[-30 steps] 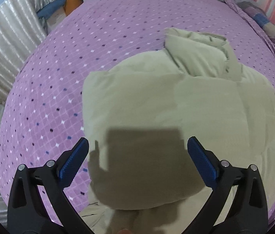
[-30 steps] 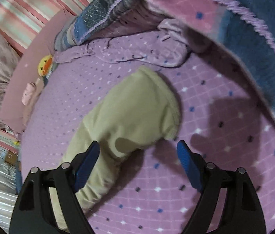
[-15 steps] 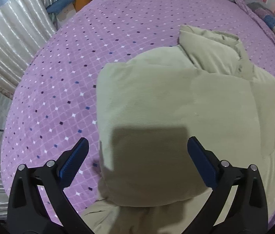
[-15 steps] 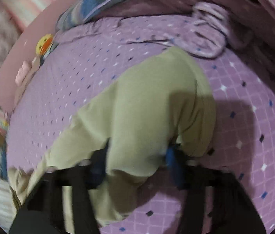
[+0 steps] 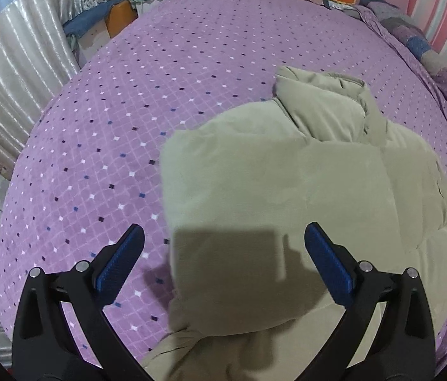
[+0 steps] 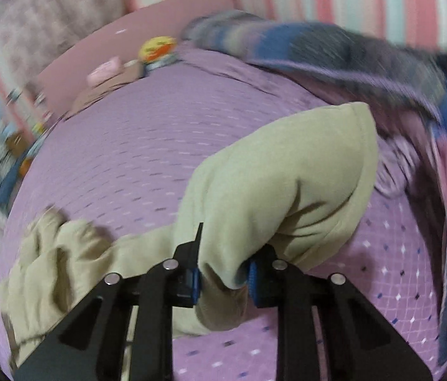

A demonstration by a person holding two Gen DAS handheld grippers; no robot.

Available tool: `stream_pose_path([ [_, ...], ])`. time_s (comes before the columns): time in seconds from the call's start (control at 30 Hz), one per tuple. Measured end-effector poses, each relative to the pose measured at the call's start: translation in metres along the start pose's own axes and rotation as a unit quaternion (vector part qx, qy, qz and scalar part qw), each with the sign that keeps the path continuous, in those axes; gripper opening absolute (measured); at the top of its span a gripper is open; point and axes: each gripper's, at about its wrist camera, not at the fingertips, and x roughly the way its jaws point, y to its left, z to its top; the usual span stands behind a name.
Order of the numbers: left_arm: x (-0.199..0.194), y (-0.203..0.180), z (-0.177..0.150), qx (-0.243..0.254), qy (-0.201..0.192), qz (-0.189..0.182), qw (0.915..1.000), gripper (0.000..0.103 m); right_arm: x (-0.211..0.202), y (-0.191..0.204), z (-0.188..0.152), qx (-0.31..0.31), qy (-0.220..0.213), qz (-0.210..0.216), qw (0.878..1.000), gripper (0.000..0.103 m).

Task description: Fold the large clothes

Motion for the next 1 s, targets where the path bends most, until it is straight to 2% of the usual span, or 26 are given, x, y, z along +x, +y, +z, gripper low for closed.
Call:
stream_pose_path([
  [0.2,-0.017,0.025,0.002,-0.014,-0.012,-0.002,0.9998,0.100,-0.035,0.121,-0.004,-0.099,0.005,0.080,0.992,0.023],
  [0.37,-0.031,0.047,0.001,-0.026,-0.026,-0.007,0.9993,0.100,-0.057,0.224,-0.010,-0.129,0.023,0.184,0.974,0.023],
  [0.47,-0.039,0.063,-0.001,-0.037,-0.035,-0.009,0.9987,0.100,-0.054,0.279,-0.016,-0.136,0.048,0.236,0.961,0.022],
  [0.57,-0.041,0.079,-0.006,-0.050,-0.036,-0.010,0.9980,0.100,-0.028,0.319,-0.037,-0.165,0.076,0.210,0.961,0.023],
  [0.63,-0.037,0.088,-0.010,-0.057,-0.032,-0.006,0.9979,0.100,0.002,0.330,-0.054,-0.158,0.115,0.200,0.960,0.023],
  [0.67,-0.035,0.091,-0.012,-0.058,-0.028,-0.003,0.9979,0.100,0.017,0.336,-0.067,-0.171,0.130,0.183,0.959,0.023],
  [0.73,-0.028,0.096,-0.016,-0.059,-0.016,0.008,0.9981,0.100,0.035,0.346,-0.083,-0.202,0.141,0.160,0.956,0.026],
  [0.8,-0.024,0.098,-0.018,-0.056,-0.009,0.019,0.9982,0.100,0.036,0.355,-0.090,-0.212,0.150,0.154,0.953,0.036],
  [0.83,-0.022,0.099,-0.018,-0.053,-0.007,0.025,0.9983,0.100,0.033,0.360,-0.092,-0.215,0.155,0.157,0.951,0.049],
  [0.87,-0.021,0.097,-0.018,-0.052,-0.007,0.027,0.9982,0.100,0.027,0.359,-0.092,-0.218,0.155,0.161,0.950,0.069],
  [0.9,-0.021,0.097,-0.018,-0.052,-0.006,0.028,0.9982,0.100,0.017,0.361,-0.091,-0.226,0.151,0.168,0.948,0.074],
  [1.0,-0.026,0.094,-0.018,-0.051,-0.009,0.025,0.9984,0.100,-0.012,0.356,-0.087,-0.243,0.137,0.179,0.944,0.076],
])
